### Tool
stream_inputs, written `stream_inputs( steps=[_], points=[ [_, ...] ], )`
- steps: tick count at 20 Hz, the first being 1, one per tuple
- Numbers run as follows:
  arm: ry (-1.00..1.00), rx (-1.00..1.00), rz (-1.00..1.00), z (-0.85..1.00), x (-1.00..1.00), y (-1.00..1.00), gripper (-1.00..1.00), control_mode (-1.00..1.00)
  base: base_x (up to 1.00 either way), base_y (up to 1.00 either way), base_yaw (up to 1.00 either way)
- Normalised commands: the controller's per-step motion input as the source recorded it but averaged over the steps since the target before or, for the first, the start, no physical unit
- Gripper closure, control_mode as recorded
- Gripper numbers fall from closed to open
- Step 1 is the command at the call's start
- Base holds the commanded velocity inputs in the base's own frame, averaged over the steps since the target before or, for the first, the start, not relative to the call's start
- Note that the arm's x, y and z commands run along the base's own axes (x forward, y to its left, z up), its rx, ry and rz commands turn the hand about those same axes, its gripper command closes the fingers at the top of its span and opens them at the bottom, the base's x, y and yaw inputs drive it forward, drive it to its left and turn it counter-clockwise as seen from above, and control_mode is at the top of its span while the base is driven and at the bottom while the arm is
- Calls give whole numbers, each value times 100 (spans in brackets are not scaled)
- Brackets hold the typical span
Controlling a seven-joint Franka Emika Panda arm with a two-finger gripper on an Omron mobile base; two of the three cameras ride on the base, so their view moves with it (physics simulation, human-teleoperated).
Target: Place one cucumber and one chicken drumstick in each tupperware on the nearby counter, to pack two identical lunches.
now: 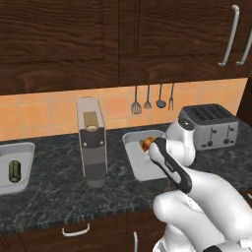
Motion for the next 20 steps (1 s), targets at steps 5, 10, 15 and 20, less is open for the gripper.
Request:
stream_inputs(
  steps=[5, 10, 15, 20],
  points=[
    [4, 0, 5, -30, 48, -4, 100, -100, 0, 0, 0],
    [0, -2, 3, -54, 33, -8, 100, -100, 0, 0, 0],
    [0, -7, 1, -60, 25, 0, 100, -100, 0, 0, 0],
    [0, 0, 0, -4, 32, 0, -100, -100, 0, 0, 0]
  ],
)
